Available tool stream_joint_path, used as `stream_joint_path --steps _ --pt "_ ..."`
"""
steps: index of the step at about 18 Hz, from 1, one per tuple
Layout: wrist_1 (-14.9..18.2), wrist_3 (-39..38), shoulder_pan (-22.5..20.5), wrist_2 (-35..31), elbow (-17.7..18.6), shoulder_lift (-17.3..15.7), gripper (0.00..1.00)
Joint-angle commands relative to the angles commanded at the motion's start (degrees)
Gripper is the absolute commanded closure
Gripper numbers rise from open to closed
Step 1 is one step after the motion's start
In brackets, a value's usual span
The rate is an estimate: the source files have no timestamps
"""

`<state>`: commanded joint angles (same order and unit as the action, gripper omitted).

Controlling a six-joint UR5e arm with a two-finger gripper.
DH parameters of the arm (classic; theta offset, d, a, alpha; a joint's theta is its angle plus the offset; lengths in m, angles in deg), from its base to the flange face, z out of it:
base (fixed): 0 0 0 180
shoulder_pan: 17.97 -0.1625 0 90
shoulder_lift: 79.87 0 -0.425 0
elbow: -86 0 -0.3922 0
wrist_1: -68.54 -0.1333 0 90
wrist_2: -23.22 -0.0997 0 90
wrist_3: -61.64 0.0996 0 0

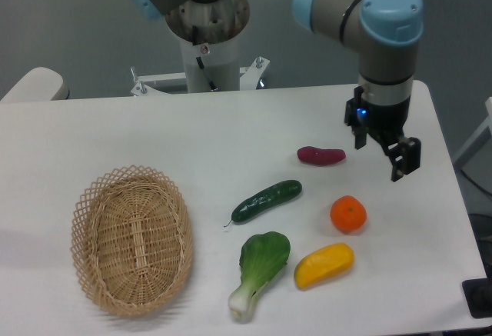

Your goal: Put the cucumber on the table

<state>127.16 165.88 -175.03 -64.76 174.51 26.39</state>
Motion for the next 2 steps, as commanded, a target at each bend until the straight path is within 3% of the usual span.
stream_joint_path --steps 2 --pt "0.0 0.0 0.0 0.3 0.0 0.0 0.00"
